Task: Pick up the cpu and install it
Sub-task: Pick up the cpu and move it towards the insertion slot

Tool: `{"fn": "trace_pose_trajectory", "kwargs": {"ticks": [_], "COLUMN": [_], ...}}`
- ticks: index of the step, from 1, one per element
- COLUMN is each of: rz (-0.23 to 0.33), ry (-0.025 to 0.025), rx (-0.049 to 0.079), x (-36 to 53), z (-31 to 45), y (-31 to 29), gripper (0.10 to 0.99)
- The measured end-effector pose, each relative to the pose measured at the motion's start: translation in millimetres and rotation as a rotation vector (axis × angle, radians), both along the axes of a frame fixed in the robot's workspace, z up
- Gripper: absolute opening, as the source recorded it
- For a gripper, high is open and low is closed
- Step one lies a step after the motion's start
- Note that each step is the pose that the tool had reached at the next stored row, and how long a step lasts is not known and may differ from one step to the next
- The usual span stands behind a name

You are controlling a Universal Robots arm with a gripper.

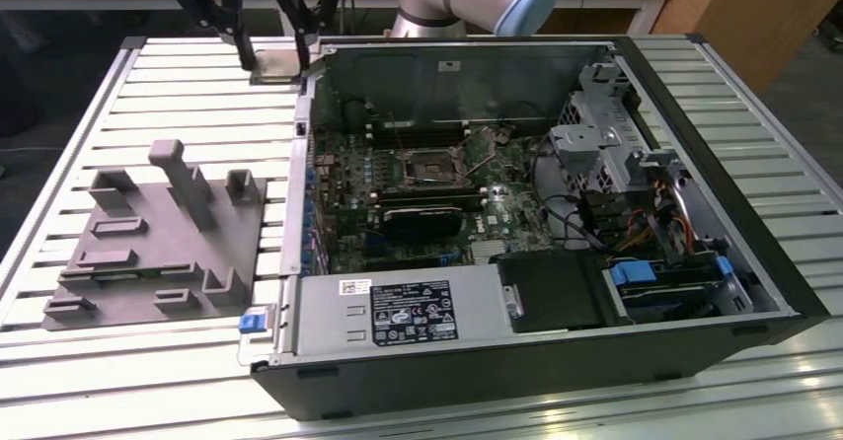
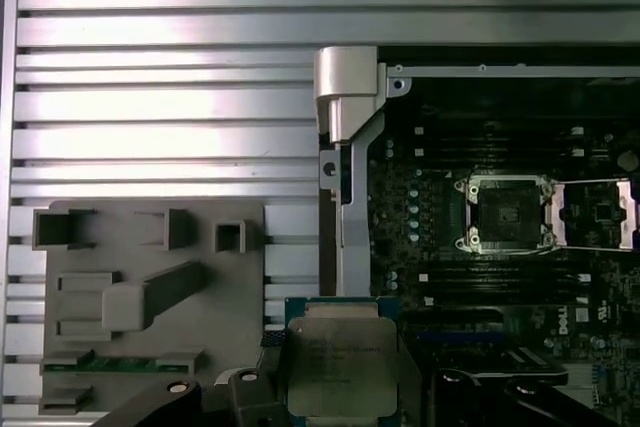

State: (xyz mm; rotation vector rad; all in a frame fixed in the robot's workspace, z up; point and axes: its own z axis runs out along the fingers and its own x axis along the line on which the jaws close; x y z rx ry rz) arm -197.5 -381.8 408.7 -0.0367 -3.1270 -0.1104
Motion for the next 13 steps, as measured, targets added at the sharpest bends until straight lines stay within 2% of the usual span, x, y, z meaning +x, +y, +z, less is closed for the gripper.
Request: {"fn": "trace_pose_trajectory", "kwargs": {"ticks": [13], "rz": [0.001], "ry": [0.0000], "rx": [0.001], "x": [17.4], "z": [0.0], "y": [5.6], "gripper": [0.533]}}
